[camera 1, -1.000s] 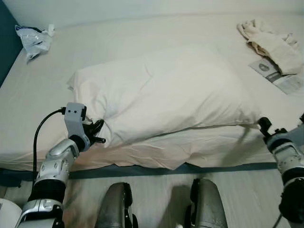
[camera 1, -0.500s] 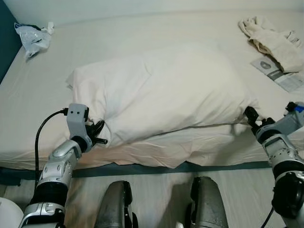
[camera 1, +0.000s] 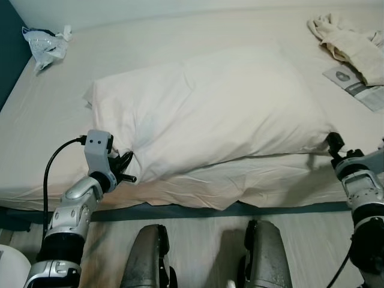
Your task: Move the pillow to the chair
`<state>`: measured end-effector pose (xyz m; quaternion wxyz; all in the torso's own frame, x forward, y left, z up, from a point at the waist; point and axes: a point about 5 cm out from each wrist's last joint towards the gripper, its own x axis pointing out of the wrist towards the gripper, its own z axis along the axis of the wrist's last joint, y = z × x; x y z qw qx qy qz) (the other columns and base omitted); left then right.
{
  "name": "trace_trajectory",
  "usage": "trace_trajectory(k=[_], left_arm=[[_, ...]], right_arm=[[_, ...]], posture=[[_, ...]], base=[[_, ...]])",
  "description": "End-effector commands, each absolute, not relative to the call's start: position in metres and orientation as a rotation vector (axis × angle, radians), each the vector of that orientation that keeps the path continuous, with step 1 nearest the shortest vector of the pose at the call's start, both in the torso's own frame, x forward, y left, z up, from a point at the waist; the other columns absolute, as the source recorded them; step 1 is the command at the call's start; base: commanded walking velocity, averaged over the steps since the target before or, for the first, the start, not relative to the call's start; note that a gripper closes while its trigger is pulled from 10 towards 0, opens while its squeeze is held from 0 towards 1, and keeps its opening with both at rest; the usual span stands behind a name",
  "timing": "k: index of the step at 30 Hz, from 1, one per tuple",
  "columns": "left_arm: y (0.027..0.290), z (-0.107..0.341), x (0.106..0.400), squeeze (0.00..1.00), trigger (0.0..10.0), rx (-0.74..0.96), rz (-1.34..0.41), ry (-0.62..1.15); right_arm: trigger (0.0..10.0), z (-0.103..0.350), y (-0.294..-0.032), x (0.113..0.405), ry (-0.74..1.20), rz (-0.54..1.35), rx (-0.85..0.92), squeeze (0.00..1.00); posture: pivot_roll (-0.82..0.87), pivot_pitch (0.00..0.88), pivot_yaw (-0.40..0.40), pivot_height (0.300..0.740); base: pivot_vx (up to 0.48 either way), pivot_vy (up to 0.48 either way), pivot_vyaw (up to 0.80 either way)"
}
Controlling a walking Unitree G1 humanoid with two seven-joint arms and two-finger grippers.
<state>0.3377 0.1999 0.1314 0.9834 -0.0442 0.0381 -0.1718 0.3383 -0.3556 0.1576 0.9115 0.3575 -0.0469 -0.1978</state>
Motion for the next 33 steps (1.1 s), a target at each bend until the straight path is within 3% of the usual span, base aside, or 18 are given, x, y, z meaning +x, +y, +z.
trace_trajectory(k=[1,7,8,10,11,14,16,17,21,22,23,28,33], left_arm=[[0.207,0.113,0.329,0.0,0.0,-0.083,-0.335,0.167],[0.207,0.115,0.331,0.0,0.0,-0.082,-0.331,0.165],[0.207,0.116,0.332,0.0,0.0,-0.082,-0.324,0.164],[0.207,0.116,0.332,0.0,0.0,-0.082,-0.322,0.163],[0.207,0.116,0.333,0.0,0.0,-0.083,-0.319,0.163],[0.206,0.117,0.333,0.0,0.0,-0.084,-0.317,0.163],[0.206,0.117,0.334,0.0,0.0,-0.084,-0.316,0.163],[0.205,0.116,0.334,0.0,0.0,-0.082,-0.316,0.164],[0.204,0.115,0.333,0.0,0.0,-0.08,-0.316,0.166],[0.204,0.115,0.333,0.0,0.0,-0.08,-0.315,0.165],[0.204,0.116,0.333,0.0,0.0,-0.082,-0.308,0.161],[0.206,0.117,0.334,0.0,0.0,-0.092,-0.292,0.149],[0.201,0.117,0.334,0.0,0.0,-0.141,-0.278,0.125]], right_arm=[[10.0,0.15,-0.355,0.336,-0.087,-0.419,0.799,0.0],[9.7,0.158,-0.347,0.343,-0.124,-0.338,0.862,0.0],[6.4,0.159,-0.337,0.349,-0.088,-0.268,0.819,0.0],[6.4,0.158,-0.333,0.351,-0.072,-0.247,0.8,0.0],[3.5,0.155,-0.327,0.353,-0.032,-0.218,0.765,0.0],[3.3,0.148,-0.317,0.355,0.047,-0.179,0.707,0.0],[2.7,0.143,-0.313,0.356,0.094,-0.172,0.681,0.0],[1.9,0.138,-0.307,0.357,0.136,-0.161,0.66,0.0],[2.1,0.133,-0.296,0.359,0.18,-0.125,0.627,0.0],[1.5,0.134,-0.292,0.361,0.175,-0.098,0.63,0.0],[0.0,0.144,-0.284,0.367,0.111,-0.035,0.655,0.0],[0.0,0.162,-0.277,0.375,-0.01,0.051,0.713,0.0],[0.0,0.165,-0.271,0.377,-0.023,0.09,0.663,0.0]], posture=[[0.15,0.353,0.11,0.566],[0.15,0.349,0.111,0.566],[0.14,0.344,0.111,0.566],[0.14,0.344,0.111,0.566],[0.14,0.342,0.111,0.566],[0.14,0.34,0.11,0.566],[0.13,0.339,0.11,0.566],[0.13,0.337,0.109,0.566],[0.13,0.337,0.108,0.566],[0.13,0.338,0.107,0.566],[0.13,0.334,0.1,0.566],[0.12,0.325,0.094,0.566],[0.09,0.3,0.084,0.566]], base=[[0.0,0.0,0.0],[0.0,0.0,0.0],[0.0,0.0,0.0],[0.0,0.0,0.0],[0.0,0.0,0.0],[0.0,0.0,0.0],[0.0,0.0,0.0],[0.0,0.0,0.0],[0.0,0.0,0.0],[0.0,0.0,0.0],[0.0,0.0,0.0],[0.0,0.0,0.0],[0.0,0.0,0.0]])
